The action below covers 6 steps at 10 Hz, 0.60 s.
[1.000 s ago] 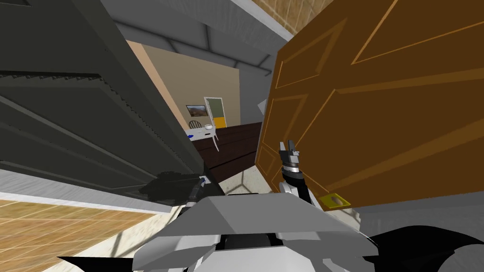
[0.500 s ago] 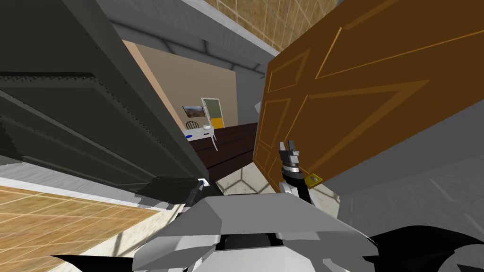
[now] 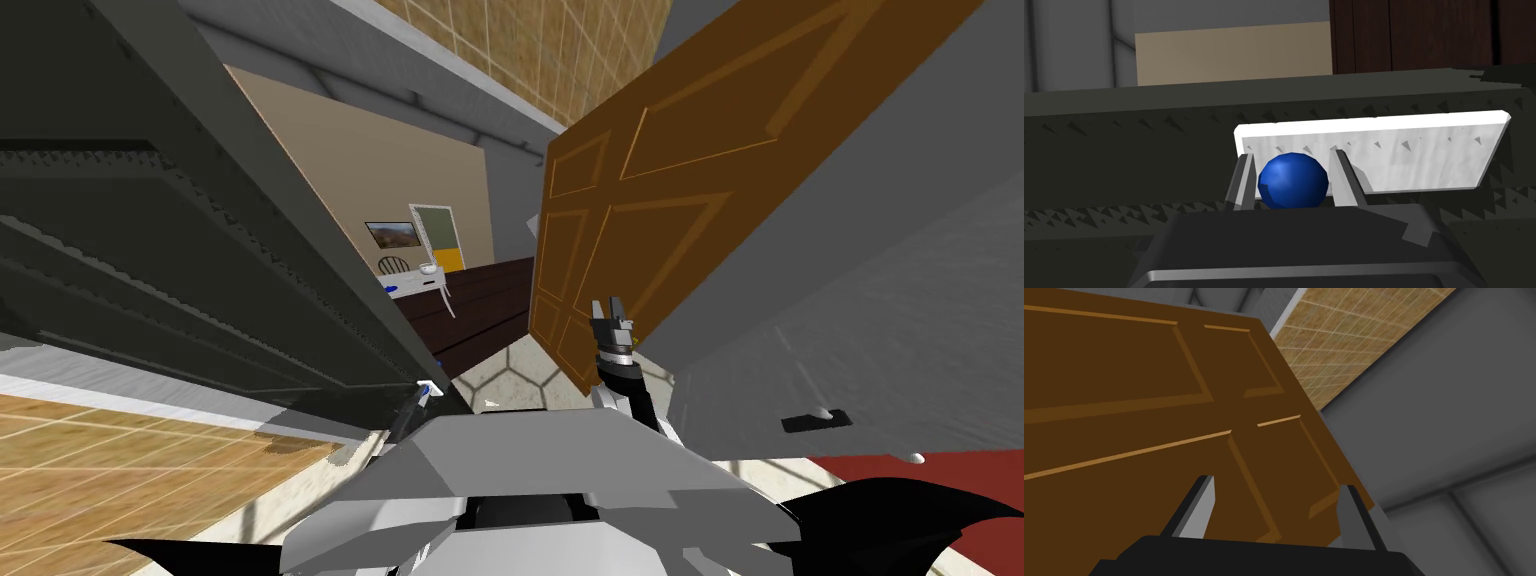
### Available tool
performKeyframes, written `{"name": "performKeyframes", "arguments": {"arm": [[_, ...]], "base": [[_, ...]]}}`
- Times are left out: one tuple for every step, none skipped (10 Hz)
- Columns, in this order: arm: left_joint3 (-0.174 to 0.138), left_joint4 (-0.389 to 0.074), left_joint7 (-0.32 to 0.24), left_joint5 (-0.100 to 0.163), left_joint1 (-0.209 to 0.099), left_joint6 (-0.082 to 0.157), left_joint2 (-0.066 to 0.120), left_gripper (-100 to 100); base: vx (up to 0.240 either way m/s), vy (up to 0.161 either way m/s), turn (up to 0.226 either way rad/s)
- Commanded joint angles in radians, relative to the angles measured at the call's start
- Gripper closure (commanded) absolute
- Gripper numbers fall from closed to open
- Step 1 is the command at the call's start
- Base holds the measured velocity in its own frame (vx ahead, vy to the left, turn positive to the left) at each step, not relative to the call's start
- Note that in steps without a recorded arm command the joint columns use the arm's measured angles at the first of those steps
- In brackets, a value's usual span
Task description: Pull the door open
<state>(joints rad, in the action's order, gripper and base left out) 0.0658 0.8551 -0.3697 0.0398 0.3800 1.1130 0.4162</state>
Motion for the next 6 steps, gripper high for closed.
{"name": "performKeyframes", "arguments": {"arm": [[0.004, -0.02, -0.011, -0.003, 0.0, 0.028, 0.013, 100], [0.005, -0.024, -0.014, -0.004, 0.001, 0.035, 0.016, 100], [0.006, -0.019, -0.01, -0.004, 0.002, 0.025, 0.011, 100], [0.021, -0.043, -0.008, 0.007, 0.011, 0.054, 0.013, 100], [0.029, -0.057, -0.005, 0.015, 0.015, 0.073, 0.015, 100], [0.039, -0.074, -0.003, 0.025, 0.02, 0.096, 0.017, 100]], "base": [[-0.268, 0.054, -0.195], [-0.217, 0.039, -0.123], [-0.094, 0.017, -0.015], [-0.056, 0.018, -0.078], [-0.054, 0.034, -0.094], [-0.043, 0.037, -0.114]]}}
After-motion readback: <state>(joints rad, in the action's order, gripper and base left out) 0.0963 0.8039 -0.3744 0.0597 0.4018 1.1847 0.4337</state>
